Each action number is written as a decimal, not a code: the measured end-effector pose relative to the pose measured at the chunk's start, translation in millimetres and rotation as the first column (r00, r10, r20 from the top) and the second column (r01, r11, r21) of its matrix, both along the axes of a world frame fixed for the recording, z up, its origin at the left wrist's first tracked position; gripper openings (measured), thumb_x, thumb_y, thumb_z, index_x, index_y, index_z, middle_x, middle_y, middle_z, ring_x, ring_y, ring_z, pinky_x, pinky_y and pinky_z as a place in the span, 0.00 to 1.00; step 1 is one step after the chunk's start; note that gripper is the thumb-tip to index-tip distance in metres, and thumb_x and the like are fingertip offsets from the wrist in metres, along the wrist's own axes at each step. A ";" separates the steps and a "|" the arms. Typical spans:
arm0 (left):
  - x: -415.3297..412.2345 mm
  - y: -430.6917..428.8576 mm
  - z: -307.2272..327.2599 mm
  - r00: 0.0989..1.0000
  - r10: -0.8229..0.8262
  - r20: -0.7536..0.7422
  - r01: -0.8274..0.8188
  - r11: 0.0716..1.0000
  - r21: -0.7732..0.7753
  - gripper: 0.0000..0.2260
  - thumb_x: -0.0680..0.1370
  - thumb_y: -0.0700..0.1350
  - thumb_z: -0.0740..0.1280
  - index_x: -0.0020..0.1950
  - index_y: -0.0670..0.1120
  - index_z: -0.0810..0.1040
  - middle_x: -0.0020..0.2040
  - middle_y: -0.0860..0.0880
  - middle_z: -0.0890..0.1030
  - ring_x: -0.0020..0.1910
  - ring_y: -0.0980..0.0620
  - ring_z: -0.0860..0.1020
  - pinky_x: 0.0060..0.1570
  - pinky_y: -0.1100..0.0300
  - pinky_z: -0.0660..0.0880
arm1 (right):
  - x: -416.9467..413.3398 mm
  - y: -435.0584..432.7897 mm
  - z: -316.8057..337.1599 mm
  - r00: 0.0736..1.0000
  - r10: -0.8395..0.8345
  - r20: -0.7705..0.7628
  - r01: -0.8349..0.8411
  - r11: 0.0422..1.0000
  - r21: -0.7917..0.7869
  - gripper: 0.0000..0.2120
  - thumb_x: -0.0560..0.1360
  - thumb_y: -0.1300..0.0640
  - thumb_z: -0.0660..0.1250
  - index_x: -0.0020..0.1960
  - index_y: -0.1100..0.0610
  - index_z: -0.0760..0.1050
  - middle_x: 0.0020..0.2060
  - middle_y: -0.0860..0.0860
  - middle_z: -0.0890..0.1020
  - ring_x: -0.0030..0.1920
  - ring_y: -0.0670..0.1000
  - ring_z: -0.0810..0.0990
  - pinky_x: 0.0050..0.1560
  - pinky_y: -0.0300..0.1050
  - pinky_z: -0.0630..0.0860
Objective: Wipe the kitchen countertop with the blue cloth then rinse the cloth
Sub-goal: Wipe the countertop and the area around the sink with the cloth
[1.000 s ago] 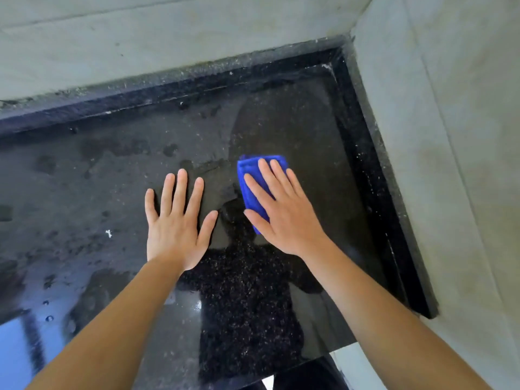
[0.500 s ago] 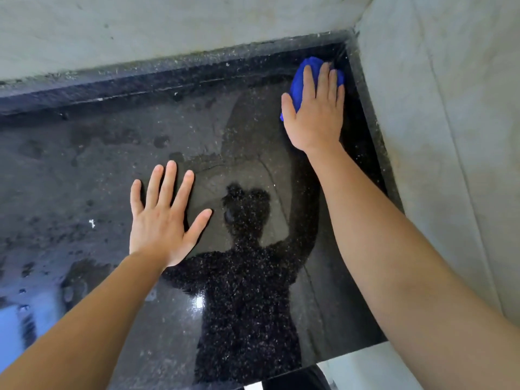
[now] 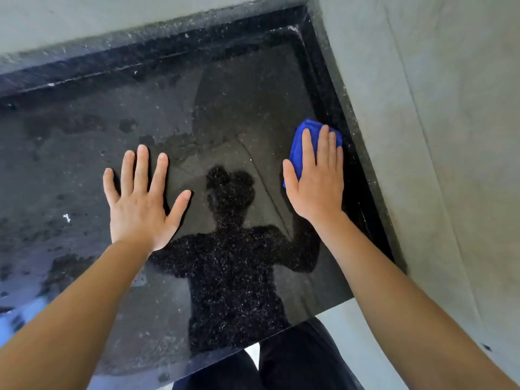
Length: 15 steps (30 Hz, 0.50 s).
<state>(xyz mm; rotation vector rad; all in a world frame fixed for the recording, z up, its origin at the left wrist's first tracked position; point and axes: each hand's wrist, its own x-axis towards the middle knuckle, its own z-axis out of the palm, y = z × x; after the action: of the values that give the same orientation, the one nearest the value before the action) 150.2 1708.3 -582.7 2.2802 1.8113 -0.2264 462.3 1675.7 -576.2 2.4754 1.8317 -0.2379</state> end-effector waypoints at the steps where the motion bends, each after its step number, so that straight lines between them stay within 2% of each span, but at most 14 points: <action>1: 0.0 0.0 -0.1 1.000 0.001 0.002 -0.001 1.000 0.000 0.36 0.80 0.69 0.42 0.82 0.50 0.50 0.83 0.44 0.48 0.81 0.44 0.44 0.77 0.38 0.43 | -1.4 25.4 -1.7 1.000 0.011 -0.010 -0.010 1.000 0.028 0.34 0.82 0.39 0.49 0.81 0.57 0.52 0.79 0.63 0.54 0.79 0.63 0.52 0.78 0.60 0.51; 3: -0.3 -0.3 -0.8 1.000 0.002 0.001 -0.002 1.000 0.005 0.36 0.80 0.69 0.42 0.82 0.50 0.50 0.83 0.44 0.48 0.81 0.44 0.44 0.77 0.38 0.43 | -6.5 82.4 -3.1 0.999 -0.006 -0.035 0.008 0.998 0.062 0.35 0.82 0.37 0.47 0.81 0.57 0.52 0.79 0.62 0.54 0.80 0.62 0.52 0.79 0.58 0.50; 7: -1.6 -0.2 -3.1 1.000 0.002 0.007 -0.002 1.000 0.026 0.36 0.80 0.68 0.43 0.82 0.50 0.51 0.83 0.44 0.48 0.81 0.45 0.44 0.77 0.38 0.43 | -33.1 176.8 -2.3 0.981 -0.177 -0.076 0.184 0.978 0.102 0.38 0.81 0.37 0.43 0.81 0.63 0.48 0.80 0.60 0.52 0.80 0.58 0.49 0.79 0.55 0.46; 10: -2.1 -0.2 -4.8 1.000 0.001 0.013 -0.001 0.999 0.036 0.35 0.80 0.68 0.44 0.82 0.50 0.51 0.83 0.44 0.49 0.81 0.45 0.45 0.77 0.39 0.43 | -55.9 206.6 -5.9 0.956 -0.281 -0.082 0.289 0.951 0.109 0.37 0.80 0.40 0.45 0.80 0.64 0.48 0.80 0.61 0.51 0.80 0.59 0.48 0.79 0.57 0.45; 11: -1.7 0.2 -4.7 1.000 -0.001 0.014 0.000 0.999 0.034 0.35 0.80 0.68 0.45 0.82 0.50 0.51 0.83 0.44 0.48 0.81 0.45 0.44 0.77 0.39 0.43 | -65.3 205.1 -5.7 0.962 -0.265 -0.070 0.271 0.957 0.106 0.37 0.80 0.41 0.46 0.80 0.64 0.48 0.80 0.61 0.51 0.80 0.59 0.48 0.79 0.57 0.45; 13: -1.9 1.0 -3.9 1.000 -0.007 0.013 0.007 1.000 0.026 0.34 0.81 0.67 0.45 0.82 0.50 0.51 0.83 0.44 0.48 0.81 0.45 0.45 0.77 0.38 0.43 | -86.1 183.4 -1.7 0.998 -0.048 -0.043 0.053 0.994 0.100 0.35 0.81 0.42 0.47 0.81 0.63 0.50 0.80 0.60 0.53 0.80 0.59 0.50 0.79 0.57 0.46; 14: -1.9 0.9 -3.5 1.000 -0.006 0.014 0.005 1.000 0.026 0.34 0.81 0.66 0.45 0.82 0.50 0.51 0.83 0.44 0.49 0.81 0.44 0.45 0.77 0.38 0.44 | -95.9 166.2 0.2 0.988 0.147 -0.050 -0.142 0.986 0.093 0.35 0.81 0.42 0.48 0.81 0.61 0.52 0.80 0.59 0.54 0.80 0.59 0.51 0.79 0.57 0.47; 15: -2.3 0.1 -3.3 1.000 -0.002 0.011 0.002 1.000 0.026 0.33 0.81 0.66 0.45 0.82 0.50 0.51 0.83 0.44 0.49 0.81 0.44 0.45 0.77 0.37 0.45 | -103.2 146.0 0.5 0.937 0.342 -0.069 -0.336 0.938 0.083 0.34 0.81 0.42 0.49 0.80 0.60 0.54 0.80 0.59 0.55 0.80 0.58 0.52 0.79 0.56 0.48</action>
<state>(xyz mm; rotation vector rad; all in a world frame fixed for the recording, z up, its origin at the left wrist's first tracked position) 147.9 1708.5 -586.0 2.2966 1.8170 -0.1920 359.1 1821.7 -575.7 2.1661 2.2969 -0.2647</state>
